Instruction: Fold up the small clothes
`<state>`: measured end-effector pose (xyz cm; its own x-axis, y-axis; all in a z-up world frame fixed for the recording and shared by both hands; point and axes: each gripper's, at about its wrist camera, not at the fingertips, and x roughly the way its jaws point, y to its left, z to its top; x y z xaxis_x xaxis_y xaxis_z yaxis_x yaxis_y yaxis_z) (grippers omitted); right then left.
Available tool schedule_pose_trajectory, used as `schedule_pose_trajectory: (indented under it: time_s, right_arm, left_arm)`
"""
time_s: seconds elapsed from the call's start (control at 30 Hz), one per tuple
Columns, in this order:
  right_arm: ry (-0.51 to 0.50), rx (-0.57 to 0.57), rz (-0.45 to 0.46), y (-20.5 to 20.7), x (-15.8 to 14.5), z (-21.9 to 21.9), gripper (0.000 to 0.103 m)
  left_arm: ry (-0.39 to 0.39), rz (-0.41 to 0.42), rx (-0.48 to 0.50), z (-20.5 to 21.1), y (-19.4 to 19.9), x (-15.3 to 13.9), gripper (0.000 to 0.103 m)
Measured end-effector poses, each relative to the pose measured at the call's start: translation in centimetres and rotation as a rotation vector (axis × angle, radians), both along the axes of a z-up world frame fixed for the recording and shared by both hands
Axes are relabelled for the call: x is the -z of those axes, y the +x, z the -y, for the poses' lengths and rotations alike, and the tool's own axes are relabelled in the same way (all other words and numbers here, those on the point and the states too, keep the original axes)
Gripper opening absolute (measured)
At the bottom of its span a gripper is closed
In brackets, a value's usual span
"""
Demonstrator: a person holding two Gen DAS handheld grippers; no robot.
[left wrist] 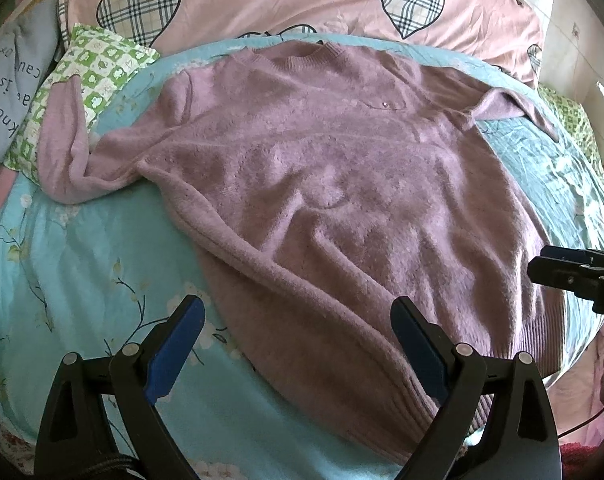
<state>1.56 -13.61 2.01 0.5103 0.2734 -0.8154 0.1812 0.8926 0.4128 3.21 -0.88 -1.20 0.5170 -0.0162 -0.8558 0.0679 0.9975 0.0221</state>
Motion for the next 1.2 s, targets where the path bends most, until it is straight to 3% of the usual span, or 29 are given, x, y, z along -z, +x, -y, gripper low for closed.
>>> schedule_pose_trajectory:
  time_s: [0.27,0.43,0.67,1.0,1.2]
  right_arm:
    - [0.044,0.138,-0.010,0.4,0.2,5.2,0.074]
    - [0.100,0.309,-0.021,0.6,0.7,12.0,0.074]
    - [0.074,0.489,-0.032,1.3,2.1,21.2,0.074]
    - [0.267,0.846,0.030,2.8,4.5,36.6,0.074]
    - [0.326,0.999,0.094,3.9,6.1,41.8,0.074]
  left_arm:
    - [-0.014,-0.007,-0.023,-0.7,2.8,-0.1,0.095]
    - [-0.033,0.005,-0.034,-1.2,5.7,-0.6,0.095]
    - [-0.011,0.016,-0.056,-1.7,10.8,-1.0,0.096]
    - [-0.002,0.026,-0.113,-2.8,18.9,-1.3,0.096]
    - [0.014,0.006,-0.139,-2.8,23.2,0.0,0.096]
